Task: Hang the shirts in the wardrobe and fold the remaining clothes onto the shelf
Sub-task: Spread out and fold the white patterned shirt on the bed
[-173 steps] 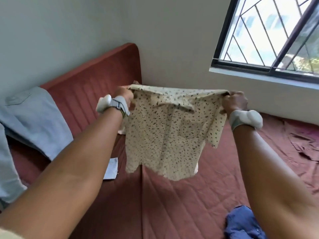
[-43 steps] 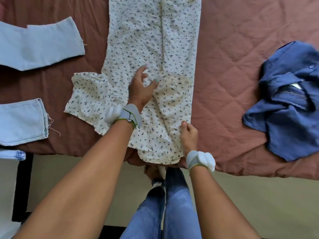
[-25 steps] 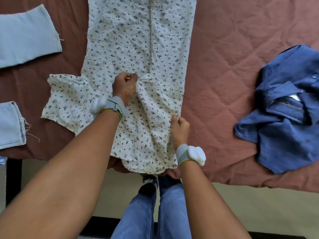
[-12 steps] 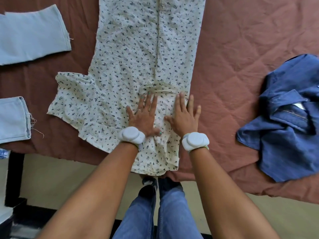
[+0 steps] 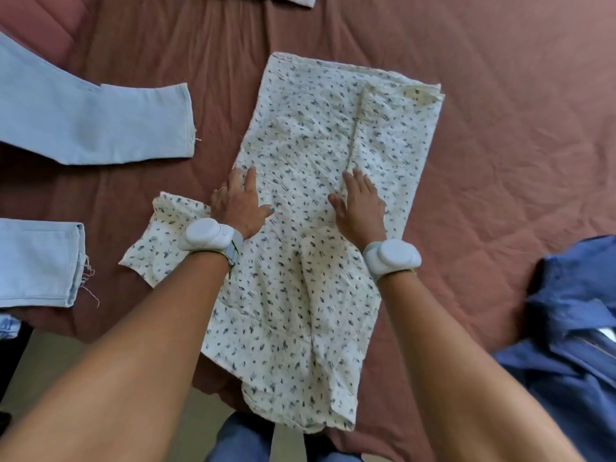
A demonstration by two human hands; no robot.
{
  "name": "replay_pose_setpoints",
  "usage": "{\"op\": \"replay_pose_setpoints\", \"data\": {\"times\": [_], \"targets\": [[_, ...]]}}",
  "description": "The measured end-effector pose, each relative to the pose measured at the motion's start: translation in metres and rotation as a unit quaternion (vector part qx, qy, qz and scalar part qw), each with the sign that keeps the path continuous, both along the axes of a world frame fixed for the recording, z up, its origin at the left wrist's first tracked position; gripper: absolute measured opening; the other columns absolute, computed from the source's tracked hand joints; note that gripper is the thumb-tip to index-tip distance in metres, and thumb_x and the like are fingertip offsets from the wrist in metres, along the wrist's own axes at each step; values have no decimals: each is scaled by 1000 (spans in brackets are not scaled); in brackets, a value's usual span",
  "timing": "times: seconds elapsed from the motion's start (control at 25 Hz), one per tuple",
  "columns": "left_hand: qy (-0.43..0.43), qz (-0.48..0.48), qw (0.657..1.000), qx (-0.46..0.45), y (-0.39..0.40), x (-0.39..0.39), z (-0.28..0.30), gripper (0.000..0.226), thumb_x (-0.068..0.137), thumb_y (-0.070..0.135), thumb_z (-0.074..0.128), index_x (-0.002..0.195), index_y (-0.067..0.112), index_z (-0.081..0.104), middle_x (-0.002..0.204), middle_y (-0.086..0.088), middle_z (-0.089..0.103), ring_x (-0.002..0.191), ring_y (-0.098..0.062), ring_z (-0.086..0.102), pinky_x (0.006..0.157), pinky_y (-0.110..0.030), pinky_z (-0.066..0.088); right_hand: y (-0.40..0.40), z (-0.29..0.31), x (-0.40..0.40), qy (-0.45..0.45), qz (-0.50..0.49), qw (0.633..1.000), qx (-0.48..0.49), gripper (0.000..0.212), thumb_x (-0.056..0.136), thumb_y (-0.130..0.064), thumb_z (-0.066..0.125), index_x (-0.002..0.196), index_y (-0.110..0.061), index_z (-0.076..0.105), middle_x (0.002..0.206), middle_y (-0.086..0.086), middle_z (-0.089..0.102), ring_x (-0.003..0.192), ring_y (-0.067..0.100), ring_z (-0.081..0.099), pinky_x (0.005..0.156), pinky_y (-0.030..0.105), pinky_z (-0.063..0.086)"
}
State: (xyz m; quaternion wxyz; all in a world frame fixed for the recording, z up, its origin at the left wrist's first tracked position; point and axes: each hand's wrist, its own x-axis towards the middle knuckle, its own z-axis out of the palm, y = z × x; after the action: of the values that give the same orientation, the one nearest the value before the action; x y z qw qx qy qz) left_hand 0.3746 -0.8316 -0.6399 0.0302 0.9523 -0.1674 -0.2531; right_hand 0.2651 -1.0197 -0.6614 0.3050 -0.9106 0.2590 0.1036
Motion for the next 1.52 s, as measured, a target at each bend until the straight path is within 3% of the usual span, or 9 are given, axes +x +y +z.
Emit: {"op": "replay_pose_setpoints", "data": {"times": [0.2, 0.32, 0.44, 0.6, 0.76, 0.96, 1.2, 1.36, 1.52], "targets": [[31, 103, 993, 56, 17, 47, -12, 82, 87, 50, 59, 150, 20, 14, 150, -17, 26, 135, -39, 29, 109, -56, 25, -16, -6, 83, 52, -64, 997, -13, 55, 99, -32, 48, 146, -11, 30, 156, 13, 26, 145, 30, 21, 112, 53, 24], [97, 88, 991, 27, 42, 66, -15, 63, 84, 43, 66, 131, 18, 33, 127, -17, 51, 111, -36, 53, 93, -42, 43, 11, 7, 124, -80, -46, 996, -20, 50, 98, -32, 50, 143, -13, 37, 141, 13, 48, 129, 32, 43, 106, 51, 34], [215, 91, 972, -23, 67, 91, -10, 47, 80, 41, 74, 110, 13, 51, 113, -12, 57, 92, -24, 53, 75, -29, 40, 57, 10, 171, -146, 34, 987, 60, 47, 96, -27, 55, 137, -7, 45, 129, 19, 54, 117, 34, 50, 100, 41, 38], [269, 45, 961, -49, 85, 107, -9, 33, 79, 48, 72, 83, 16, 61, 89, -2, 60, 84, -20, 57, 66, -28, 41, 94, -11, 216, 57, 53, 997, 7, 67, 94, -48, 53, 150, -24, 26, 154, 30, 14, 141, 51, 11, 115, 54, 18], [329, -15, 942, -65, 87, 110, -13, 42, 77, 49, 73, 102, 18, 62, 102, -1, 65, 96, -20, 61, 89, -36, 50, 102, -22, 235, 130, 6, 990, -47, 71, 96, -26, 50, 153, -16, 9, 159, 24, -9, 146, 43, -10, 117, 60, 9], [357, -49, 930, -64, 81, 109, -11, 54, 80, 39, 74, 126, 19, 55, 120, 3, 61, 111, -17, 57, 92, -30, 45, 94, -16, 249, 25, 37, 993, -105, 69, 91, -2, 42, 150, 4, 7, 159, 23, 3, 149, 35, 2, 119, 47, 17], [447, -95, 889, 4, 69, 104, 6, 88, 81, 34, 74, 150, 23, 20, 149, 4, 38, 135, -19, 38, 108, -30, 33, 83, 1, 230, -1, 56, 997, 49, 88, 79, 15, 44, 152, -1, -1, 161, 16, -6, 148, 35, 3, 115, 33, 21], [482, -146, 863, 34, 37, 90, 35, 117, 80, 35, 75, 150, 29, -18, 159, 2, 15, 143, -20, 25, 116, -36, 28, 60, 31, 201, -127, -64, 981, 134, 89, 72, 22, 37, 153, -6, 14, 158, 15, 23, 141, 25, 32, 105, 10, 22], [470, -202, 859, 7, -25, 40, 70, 110, 86, 35, 67, 149, 28, -22, 144, -6, 41, 124, -23, 46, 95, -34, 48, 23, 63, 144, -289, -184, 931, 126, 81, 70, 22, 30, 147, -2, 33, 130, 19, 57, 104, 20, 49, 84, 15, 41]]}}
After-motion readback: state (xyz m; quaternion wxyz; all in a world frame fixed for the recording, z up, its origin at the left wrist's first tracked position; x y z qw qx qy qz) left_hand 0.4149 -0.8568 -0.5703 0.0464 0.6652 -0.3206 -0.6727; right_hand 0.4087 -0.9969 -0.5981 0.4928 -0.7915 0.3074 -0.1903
